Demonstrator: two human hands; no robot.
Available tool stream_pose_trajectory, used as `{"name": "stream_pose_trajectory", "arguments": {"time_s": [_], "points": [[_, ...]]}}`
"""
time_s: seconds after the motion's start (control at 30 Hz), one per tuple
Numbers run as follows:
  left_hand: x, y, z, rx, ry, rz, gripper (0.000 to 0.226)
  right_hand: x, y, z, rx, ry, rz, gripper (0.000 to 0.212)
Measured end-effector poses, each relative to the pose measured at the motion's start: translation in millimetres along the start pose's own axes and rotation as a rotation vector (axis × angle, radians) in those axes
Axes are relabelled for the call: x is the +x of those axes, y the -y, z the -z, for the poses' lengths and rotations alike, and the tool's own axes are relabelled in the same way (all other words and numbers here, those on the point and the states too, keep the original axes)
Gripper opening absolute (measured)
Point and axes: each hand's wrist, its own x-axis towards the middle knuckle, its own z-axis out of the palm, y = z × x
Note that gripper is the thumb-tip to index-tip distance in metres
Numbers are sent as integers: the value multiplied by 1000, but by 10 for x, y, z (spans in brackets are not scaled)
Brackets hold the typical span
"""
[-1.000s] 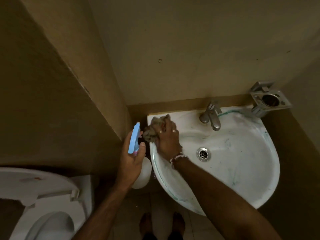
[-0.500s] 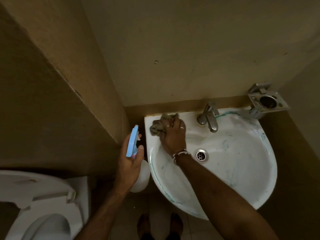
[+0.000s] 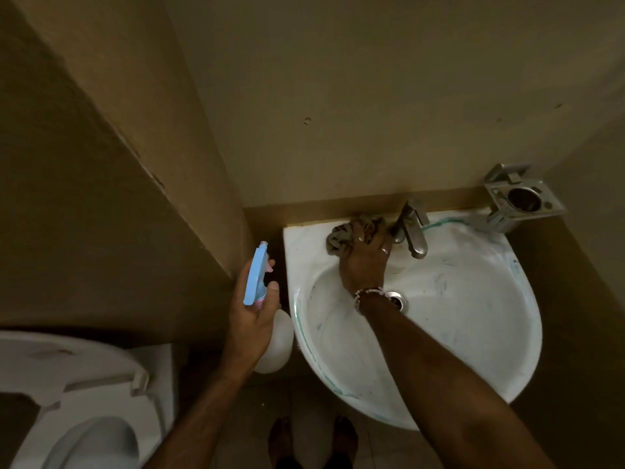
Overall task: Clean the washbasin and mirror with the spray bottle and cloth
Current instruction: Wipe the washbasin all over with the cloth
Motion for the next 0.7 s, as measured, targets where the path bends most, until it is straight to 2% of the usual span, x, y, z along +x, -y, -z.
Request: {"name": "stream_pose_trajectory", "arguments": {"time_s": [0.17,0.37,0.53,0.63,0.7], "points": [[-16,-4,-6,14,25,-24,49,-16,302,-71,-22,30,81,54],[-46,114,-4,8,13,-11,41,-267,447,-105,25,119,210,53],[-166,224,32,36,17,11,45,-487,583,-88,42,231,208,55],[-249,287,68,36,20,46,55,-584,618,17,21,315,234,55],[-311,272,89,19,18,48,49,-694,650,104,6,349,255,53]]}}
